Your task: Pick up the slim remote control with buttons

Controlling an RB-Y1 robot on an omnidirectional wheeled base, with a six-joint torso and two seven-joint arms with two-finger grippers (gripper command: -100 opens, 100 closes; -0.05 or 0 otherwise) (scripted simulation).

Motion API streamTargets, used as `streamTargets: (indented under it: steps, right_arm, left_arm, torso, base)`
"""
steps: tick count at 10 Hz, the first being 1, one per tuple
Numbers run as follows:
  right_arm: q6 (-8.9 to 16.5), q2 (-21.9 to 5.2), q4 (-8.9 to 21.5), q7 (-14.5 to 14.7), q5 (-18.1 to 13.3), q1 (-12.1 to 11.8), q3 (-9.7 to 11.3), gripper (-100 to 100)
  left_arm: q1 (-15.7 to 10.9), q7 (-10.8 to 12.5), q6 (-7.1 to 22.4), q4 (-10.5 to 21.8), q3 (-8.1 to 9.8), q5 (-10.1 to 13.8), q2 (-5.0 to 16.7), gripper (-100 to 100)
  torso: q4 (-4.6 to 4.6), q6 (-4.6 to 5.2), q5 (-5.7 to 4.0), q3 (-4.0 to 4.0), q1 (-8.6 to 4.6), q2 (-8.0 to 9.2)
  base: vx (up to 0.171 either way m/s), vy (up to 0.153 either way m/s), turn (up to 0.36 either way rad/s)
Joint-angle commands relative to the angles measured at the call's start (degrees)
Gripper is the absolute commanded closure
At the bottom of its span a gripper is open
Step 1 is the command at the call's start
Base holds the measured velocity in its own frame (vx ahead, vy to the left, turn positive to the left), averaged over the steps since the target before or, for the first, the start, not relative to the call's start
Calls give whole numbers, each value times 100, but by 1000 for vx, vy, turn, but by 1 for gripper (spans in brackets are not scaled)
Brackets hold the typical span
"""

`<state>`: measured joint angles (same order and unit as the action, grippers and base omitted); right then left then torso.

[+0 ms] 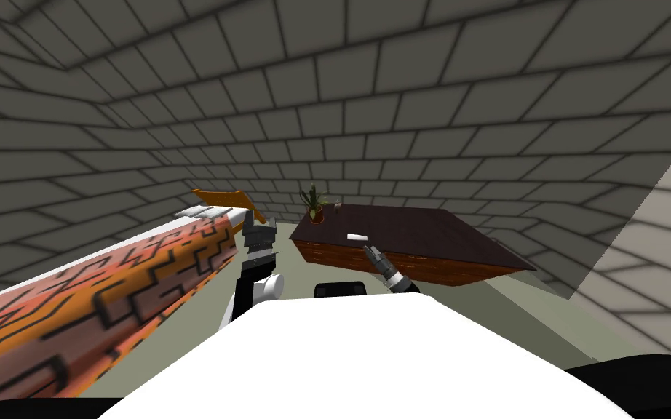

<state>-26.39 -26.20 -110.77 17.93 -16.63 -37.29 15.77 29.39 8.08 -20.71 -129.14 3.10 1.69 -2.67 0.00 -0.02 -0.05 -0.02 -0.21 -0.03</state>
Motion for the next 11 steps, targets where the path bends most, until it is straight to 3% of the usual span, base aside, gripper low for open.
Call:
streamTargets:
  steps: [1,6,8,11]
  right_arm:
    - [79,-182,129,65,-84,-58,87,-100]
    - [329,-1064,1127,367,-585,-249,633,-100]
    - [329,-1100,1236,367,-585,-249,633,-100]
    - [429,-1558,1779,477,-813,-304,906,-100]
  left_arm:
    - [0,0,0,0,0,0,0,0]
    - [1,0,0,0,0,0,0,0]
    - [1,0,0,0,1,0,0,0]
    - [1,0,0,0,1,0,0,0]
  torso:
    - [0,0,0,0,0,0]
    - [-1,1,3,-2,11,-4]
    - [-1,5,3,-4,12,-7]
    - [-1,4,4,-4,18,-8]
  base:
    - [2,-44,72]
    - [7,-22,221]
    - [11,-13,46]
    - [14,-1,214]
